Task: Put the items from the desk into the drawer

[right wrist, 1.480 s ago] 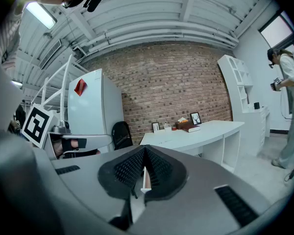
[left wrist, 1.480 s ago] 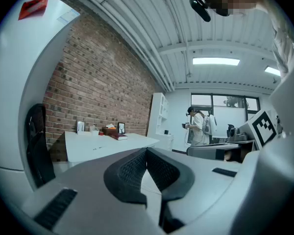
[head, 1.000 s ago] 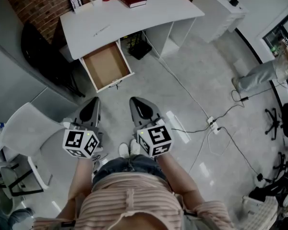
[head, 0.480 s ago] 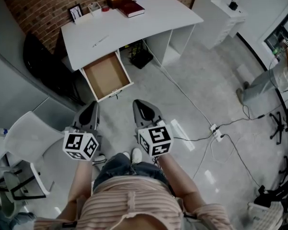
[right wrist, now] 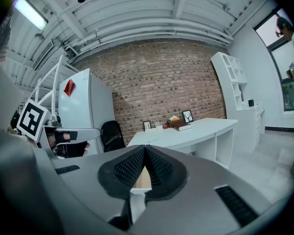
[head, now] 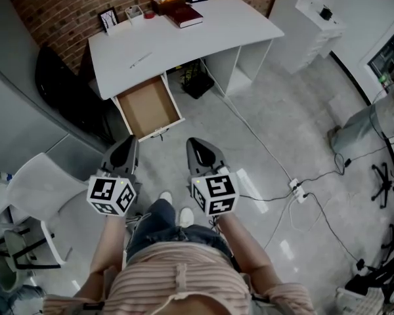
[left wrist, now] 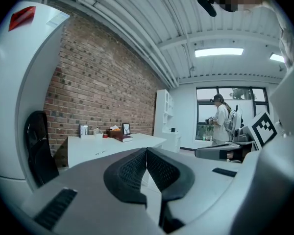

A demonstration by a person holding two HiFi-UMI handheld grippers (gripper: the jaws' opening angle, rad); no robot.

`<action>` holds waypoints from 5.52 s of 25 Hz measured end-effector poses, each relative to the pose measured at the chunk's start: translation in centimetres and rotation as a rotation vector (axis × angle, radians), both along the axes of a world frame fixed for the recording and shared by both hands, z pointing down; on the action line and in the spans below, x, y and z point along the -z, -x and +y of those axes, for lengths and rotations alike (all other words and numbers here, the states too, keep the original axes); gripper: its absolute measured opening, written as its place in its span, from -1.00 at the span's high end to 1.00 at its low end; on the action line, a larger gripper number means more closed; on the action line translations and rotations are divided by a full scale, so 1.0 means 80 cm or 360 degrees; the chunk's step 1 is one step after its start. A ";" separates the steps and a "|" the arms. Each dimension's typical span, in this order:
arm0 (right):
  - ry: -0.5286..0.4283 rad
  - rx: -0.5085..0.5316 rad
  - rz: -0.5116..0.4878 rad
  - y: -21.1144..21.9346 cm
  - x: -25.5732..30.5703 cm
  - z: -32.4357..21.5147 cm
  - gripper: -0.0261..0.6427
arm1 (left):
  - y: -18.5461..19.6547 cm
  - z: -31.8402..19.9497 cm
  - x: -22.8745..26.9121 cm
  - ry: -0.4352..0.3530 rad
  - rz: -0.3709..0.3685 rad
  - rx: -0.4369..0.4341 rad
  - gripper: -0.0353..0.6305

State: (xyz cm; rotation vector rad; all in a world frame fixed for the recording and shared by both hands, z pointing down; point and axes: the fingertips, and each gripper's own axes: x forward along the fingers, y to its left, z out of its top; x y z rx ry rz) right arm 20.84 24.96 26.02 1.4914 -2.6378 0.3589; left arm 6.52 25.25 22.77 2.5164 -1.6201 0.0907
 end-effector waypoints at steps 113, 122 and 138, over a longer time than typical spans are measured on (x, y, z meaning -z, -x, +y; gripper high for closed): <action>0.0794 0.0309 0.0411 0.193 -0.208 -0.635 0.87 | 0.136 -0.716 -0.294 0.1153 -0.0695 -0.0383 0.75; 0.0796 0.0347 0.0449 0.207 -0.198 -0.621 0.87 | 0.136 -0.677 -0.245 0.1059 -0.0406 -0.0307 0.75; 0.0736 0.0372 0.0466 0.261 -0.180 -0.550 0.87 | 0.150 -0.552 -0.173 0.0871 -0.0187 -0.0361 0.75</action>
